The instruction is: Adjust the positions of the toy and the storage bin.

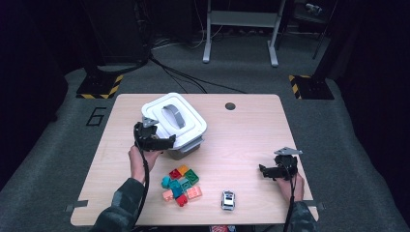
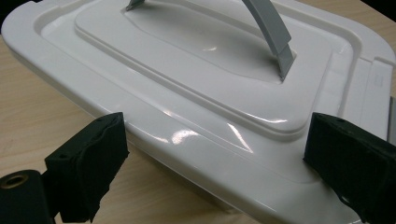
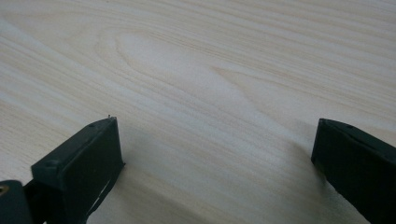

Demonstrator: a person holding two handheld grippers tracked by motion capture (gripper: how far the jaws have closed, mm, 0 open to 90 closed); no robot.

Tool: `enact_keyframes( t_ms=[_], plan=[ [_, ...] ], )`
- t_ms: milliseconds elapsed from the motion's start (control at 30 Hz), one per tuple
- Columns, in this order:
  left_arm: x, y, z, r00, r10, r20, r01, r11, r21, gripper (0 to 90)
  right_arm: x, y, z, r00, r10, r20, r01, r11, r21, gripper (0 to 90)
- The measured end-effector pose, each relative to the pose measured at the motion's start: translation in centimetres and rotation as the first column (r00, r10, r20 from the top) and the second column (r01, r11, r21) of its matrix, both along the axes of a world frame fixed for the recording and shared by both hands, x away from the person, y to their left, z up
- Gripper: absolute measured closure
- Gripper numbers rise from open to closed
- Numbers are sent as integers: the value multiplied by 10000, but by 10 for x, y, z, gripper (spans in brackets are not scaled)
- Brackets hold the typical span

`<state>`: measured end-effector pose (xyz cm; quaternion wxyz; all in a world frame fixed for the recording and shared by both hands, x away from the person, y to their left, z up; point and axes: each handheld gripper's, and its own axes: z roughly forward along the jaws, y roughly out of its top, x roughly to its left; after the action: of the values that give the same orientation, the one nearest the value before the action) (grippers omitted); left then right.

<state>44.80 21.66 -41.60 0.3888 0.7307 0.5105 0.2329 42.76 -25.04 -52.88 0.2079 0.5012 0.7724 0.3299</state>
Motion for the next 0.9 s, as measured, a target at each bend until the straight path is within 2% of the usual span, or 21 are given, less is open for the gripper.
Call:
enact_keyframes(
  t_ms=[167, 400, 433, 533, 700, 733, 767, 833, 900],
  plan=[
    [1, -13, 2, 9998, -130, 127, 126, 9994, 329, 62, 0, 0, 0, 10000, -13, -6, 13, 10000, 6, 10],
    [2, -24, 2, 9995, -252, 164, 247, 9991, 334, 61, 0, 0, 0, 10000, 43, -1, -43, 10000, 2, 12],
    [3, -25, 2, 9993, -351, 136, 345, 9985, 436, 61, 0, 0, 0, 10000, -22, 23, 22, 10000, 5, 13],
    [6, -40, 4, 9985, -524, 128, 515, 9968, 606, 59, 0, 0, 0, 10000, 47, 0, -47, 10000, 9, 14],
    [7, -52, 4, 9976, -673, 162, 662, 9959, 614, 58, 0, 0, 0, 10000, 34, -4, -34, 10000, 18, 14],
    [7, -55, 4, 9973, -717, 179, 705, 9955, 637, 58, 0, 0, 0, 9999, -108, 40, 108, 9999, 46, 14],
    [7, -58, 4, 9973, -720, 172, 709, 9956, 606, 58, 0, -1, 0, 10000, 56, 9, -56, 10000, 7, 14],
    [8, -65, 4, 9959, -896, 131, 886, 9939, 662, 58, 0, 0, 0, 10000, -81, 37, 81, 10000, 41, 16],
    [9, -66, 4, 9955, -932, 146, 920, 9936, 653, 58, 0, 0, 0, 10000, 32, 6, -33, 10000, 31, 17]
  ],
)
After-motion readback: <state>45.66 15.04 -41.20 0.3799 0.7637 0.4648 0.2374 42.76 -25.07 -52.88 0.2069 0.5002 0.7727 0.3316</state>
